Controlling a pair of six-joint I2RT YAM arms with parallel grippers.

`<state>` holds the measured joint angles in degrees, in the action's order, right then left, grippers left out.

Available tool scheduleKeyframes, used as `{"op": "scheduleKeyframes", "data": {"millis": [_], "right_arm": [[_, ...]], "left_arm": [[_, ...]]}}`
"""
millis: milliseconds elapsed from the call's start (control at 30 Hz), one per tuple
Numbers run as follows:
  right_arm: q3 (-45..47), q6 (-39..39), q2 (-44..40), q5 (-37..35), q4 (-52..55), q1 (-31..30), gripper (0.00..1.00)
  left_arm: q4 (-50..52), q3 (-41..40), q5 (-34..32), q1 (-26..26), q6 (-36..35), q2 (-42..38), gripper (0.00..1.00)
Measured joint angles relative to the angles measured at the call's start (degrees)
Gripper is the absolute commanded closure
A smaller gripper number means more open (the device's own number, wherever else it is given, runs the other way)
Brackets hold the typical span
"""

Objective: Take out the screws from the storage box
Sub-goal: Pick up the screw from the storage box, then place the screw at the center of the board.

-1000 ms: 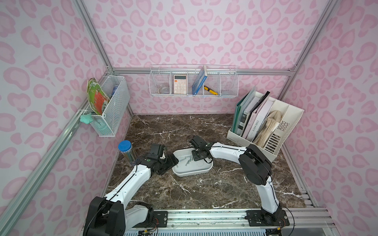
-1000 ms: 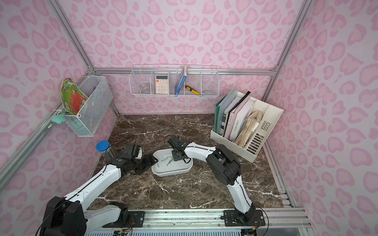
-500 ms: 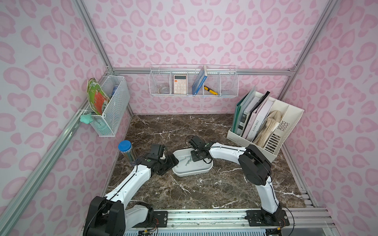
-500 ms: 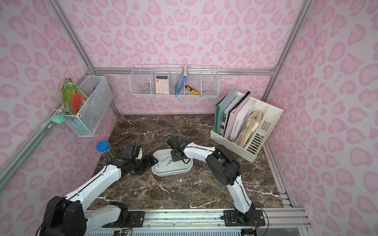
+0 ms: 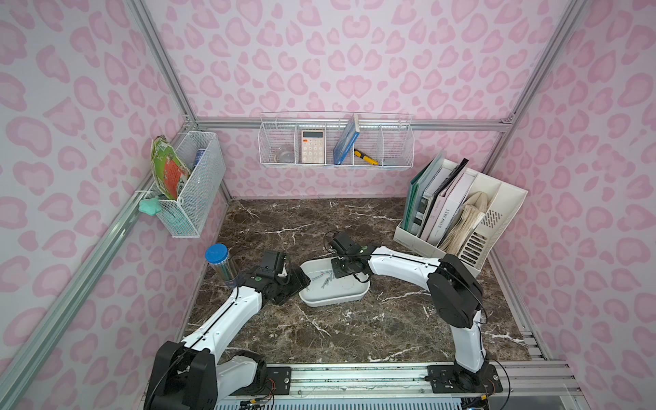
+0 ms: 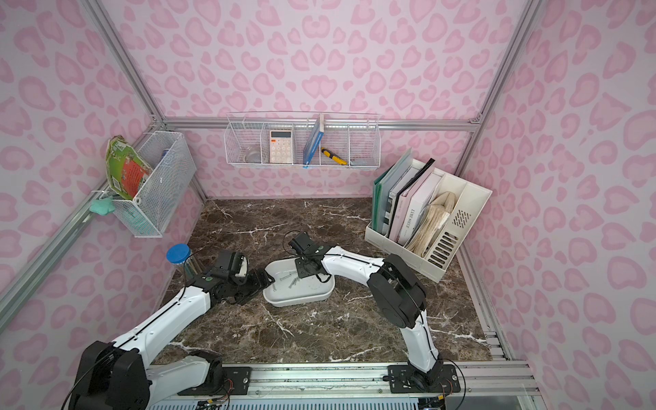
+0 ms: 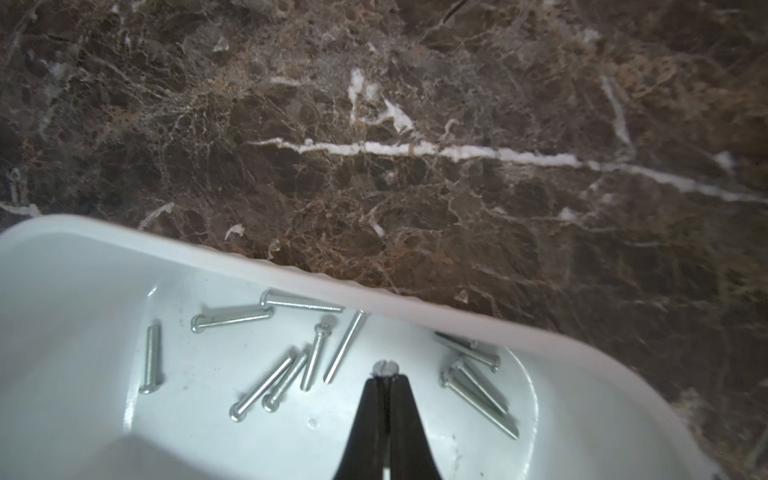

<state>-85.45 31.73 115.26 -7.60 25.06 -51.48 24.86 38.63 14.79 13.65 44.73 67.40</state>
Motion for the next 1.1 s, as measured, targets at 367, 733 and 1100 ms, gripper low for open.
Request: {"op": "scheduleKeyframes", "data": {"millis": [367, 733, 1100], "right_arm": [[13.5, 0.4, -15.3, -2.6, -1.3, 5.9, 1.00], [24.5, 0.7, -19.3, -4.7, -3.2, 13.1, 1.00], [29.0, 1.2, -14.6, -2.6, -8.4, 14.2, 0.87]], "left_arm": [[1.9, 0.9, -0.8, 0.0, -1.0, 0.0, 0.18], [2.4, 1.3, -1.5, 0.0, -1.2, 0.2, 0.18], [2.5, 1.5, -2.2, 0.0, -1.4, -0.4, 0.18]]}}
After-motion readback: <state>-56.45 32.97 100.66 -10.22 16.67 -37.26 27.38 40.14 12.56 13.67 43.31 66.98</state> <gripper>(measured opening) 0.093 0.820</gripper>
